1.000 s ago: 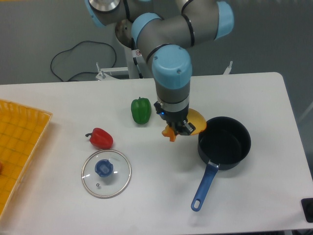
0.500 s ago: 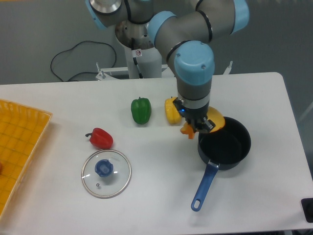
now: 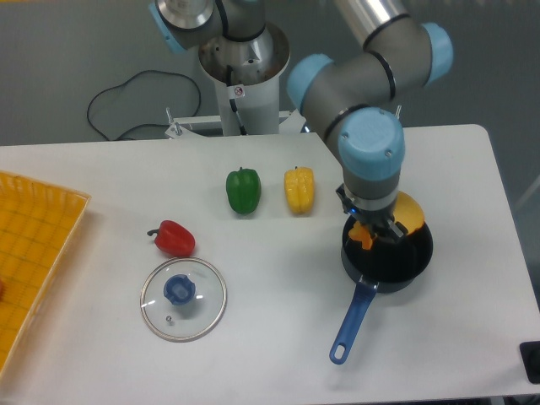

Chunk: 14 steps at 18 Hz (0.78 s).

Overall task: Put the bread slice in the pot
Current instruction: 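Lower the bread slice into the saucepan with the gripper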

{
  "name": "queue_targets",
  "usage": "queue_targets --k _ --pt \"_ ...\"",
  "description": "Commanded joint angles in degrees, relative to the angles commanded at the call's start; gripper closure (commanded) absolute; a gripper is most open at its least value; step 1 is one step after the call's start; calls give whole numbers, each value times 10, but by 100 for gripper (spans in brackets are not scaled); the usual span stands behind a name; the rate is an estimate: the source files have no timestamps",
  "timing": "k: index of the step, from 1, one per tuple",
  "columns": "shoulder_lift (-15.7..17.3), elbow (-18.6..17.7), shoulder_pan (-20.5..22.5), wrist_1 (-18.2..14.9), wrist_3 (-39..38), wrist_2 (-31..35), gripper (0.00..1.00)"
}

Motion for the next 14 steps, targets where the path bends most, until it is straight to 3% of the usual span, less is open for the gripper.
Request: queue_targets --k 14 --pt "-24 -8 4 22 0 -2 100"
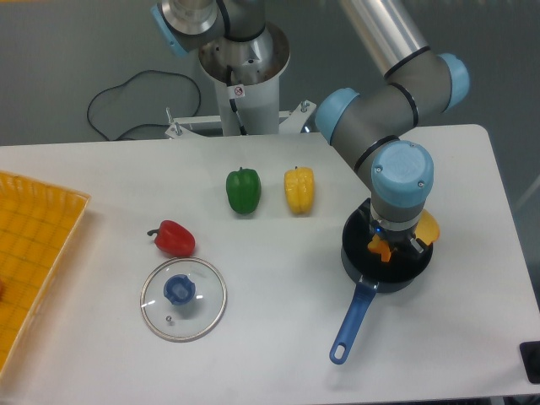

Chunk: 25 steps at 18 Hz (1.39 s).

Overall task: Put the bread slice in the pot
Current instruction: 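Lower the bread slice into the saucepan with the gripper, then open the gripper to release the bread slice inside the saucepan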

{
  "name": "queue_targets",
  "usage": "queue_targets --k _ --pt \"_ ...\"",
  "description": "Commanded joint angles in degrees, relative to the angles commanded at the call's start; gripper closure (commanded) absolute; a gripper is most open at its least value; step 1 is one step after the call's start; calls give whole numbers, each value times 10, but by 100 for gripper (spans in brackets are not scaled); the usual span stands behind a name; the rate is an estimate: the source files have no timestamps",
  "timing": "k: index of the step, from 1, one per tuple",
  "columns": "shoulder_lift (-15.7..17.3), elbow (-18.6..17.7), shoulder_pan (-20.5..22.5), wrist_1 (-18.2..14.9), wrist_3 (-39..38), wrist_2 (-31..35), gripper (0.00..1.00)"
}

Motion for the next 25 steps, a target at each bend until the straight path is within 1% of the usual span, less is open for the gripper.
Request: queue_targets --k 8,11,23,25 --pt "3 2 -2 -1 -5 -4 100" --pt "-2 3 -5 0 -19 -4 100" --pt "-7 -1 -8 1 -20 -4 100" --pt "-8 -1 -8 0 -19 -3 98"
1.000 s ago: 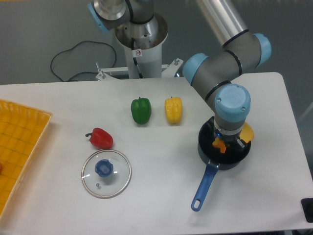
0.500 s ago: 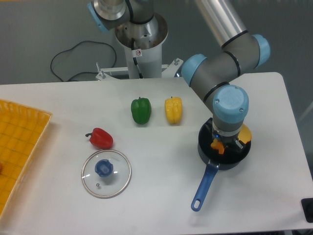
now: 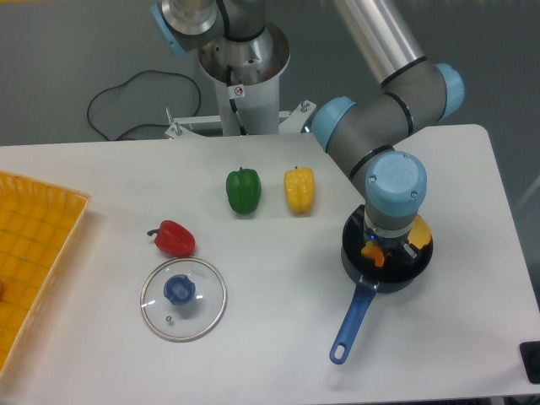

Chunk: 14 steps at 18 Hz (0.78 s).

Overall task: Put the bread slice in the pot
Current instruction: 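Open the gripper to release the bread slice inside the saucepan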

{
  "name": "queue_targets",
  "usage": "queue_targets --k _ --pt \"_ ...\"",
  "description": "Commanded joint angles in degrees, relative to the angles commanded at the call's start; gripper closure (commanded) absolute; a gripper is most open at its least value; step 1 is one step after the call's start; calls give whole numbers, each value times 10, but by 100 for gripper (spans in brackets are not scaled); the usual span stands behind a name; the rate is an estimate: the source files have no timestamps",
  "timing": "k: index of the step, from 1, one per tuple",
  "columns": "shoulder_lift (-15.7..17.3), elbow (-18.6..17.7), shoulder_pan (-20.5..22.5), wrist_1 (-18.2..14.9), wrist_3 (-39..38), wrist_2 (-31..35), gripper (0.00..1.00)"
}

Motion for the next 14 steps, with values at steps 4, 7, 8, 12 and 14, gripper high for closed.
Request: queue_targets --k 4,7,8,12,14 --pt "-3 0 0 1 0 0 95" --pt "-4 -3 -1 1 0 1 83" --pt "-4 -3 -3 1 -1 2 67" --pt "-4 -8 -4 8 6 7 0" --pt "-4 -8 -4 10 6 7 0"
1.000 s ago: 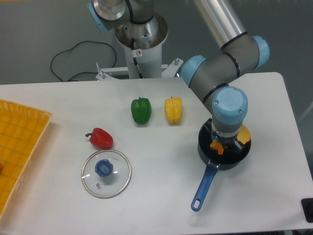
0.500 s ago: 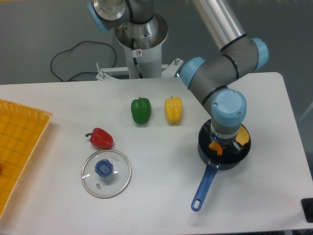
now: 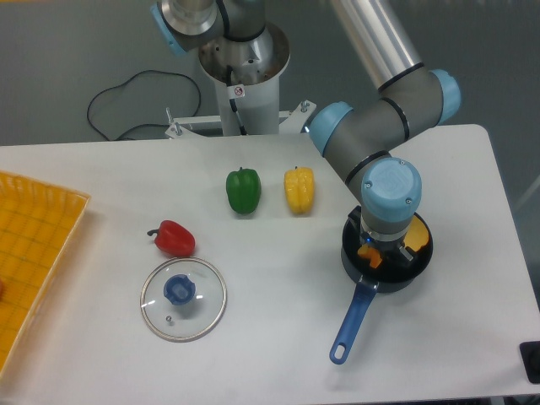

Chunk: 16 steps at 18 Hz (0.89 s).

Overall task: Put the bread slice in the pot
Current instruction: 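Open the gripper to release the bread slice inside the saucepan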

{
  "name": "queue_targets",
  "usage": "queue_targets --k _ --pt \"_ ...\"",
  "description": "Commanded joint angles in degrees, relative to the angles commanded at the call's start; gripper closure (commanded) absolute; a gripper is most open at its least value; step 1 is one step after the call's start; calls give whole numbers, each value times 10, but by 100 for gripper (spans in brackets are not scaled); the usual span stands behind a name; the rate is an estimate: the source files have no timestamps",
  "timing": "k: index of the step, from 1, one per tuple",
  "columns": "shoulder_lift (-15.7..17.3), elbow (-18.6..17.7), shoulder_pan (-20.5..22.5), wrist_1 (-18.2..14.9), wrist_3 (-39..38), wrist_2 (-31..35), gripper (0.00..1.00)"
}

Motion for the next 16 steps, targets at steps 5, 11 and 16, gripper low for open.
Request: queue_targets --k 5,11,16 --pt "0 1 0 0 -3 0 0" --pt "2 2 0 -1 -5 0 0" --pt "28 8 -25 -2 -8 -5 0"
